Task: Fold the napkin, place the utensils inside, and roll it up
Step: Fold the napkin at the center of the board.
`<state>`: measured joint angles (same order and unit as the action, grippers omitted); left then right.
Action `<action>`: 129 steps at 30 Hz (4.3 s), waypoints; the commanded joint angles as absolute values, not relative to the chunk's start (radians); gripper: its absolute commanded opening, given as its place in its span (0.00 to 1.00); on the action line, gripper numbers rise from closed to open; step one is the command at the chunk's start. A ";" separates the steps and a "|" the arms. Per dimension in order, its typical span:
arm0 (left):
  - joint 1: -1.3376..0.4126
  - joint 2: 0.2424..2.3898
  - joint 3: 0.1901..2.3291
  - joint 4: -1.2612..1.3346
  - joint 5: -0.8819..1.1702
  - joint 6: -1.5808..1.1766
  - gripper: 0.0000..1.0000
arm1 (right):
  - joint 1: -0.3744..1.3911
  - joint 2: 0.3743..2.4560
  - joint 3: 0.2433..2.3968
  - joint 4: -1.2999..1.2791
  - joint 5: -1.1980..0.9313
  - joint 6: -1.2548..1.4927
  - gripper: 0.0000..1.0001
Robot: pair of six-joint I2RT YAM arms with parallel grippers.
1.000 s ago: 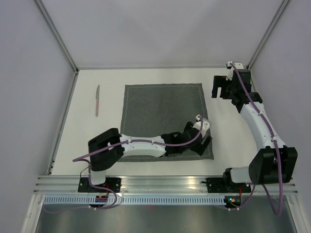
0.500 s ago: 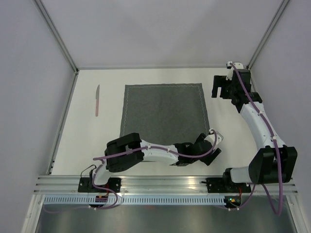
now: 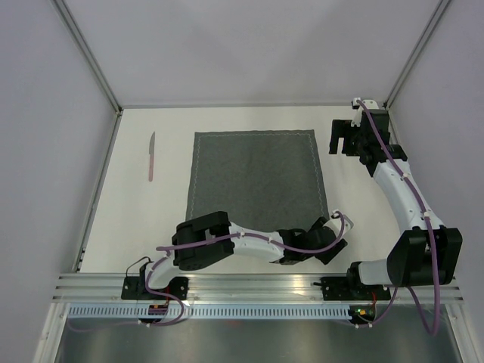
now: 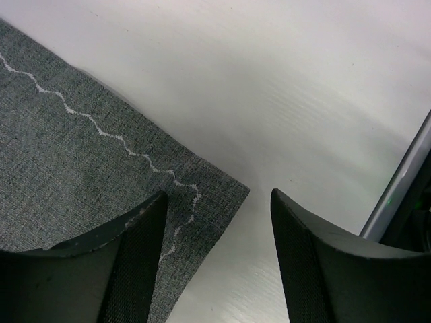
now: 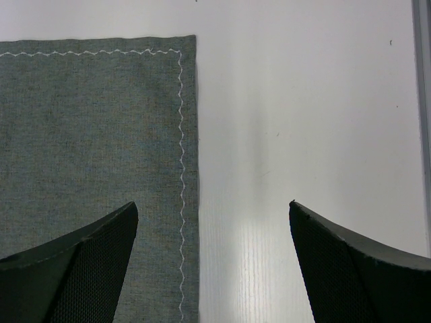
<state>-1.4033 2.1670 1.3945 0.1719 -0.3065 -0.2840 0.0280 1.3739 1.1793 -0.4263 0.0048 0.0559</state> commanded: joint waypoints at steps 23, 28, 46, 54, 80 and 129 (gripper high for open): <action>-1.407 2.191 1.444 0.202 -0.333 -0.279 0.14 | 0.025 1.373 1.169 -0.448 0.005 0.049 0.98; -1.399 2.125 1.421 0.224 -0.324 -0.310 0.05 | 0.025 1.374 1.167 -0.446 0.003 0.049 0.98; -1.132 1.937 1.143 0.451 -0.034 -0.679 0.02 | 0.025 1.365 1.163 -0.443 0.005 0.040 0.98; -1.020 1.879 1.075 0.483 -0.008 -0.718 0.02 | 0.025 1.365 1.161 -0.442 0.005 0.037 0.98; -0.615 1.776 1.071 0.338 0.097 -0.729 0.02 | 0.028 1.373 1.158 -0.442 -0.026 0.031 0.98; -0.195 1.921 1.304 0.172 0.238 -0.681 0.02 | 0.048 1.385 1.158 -0.437 -0.029 0.021 0.98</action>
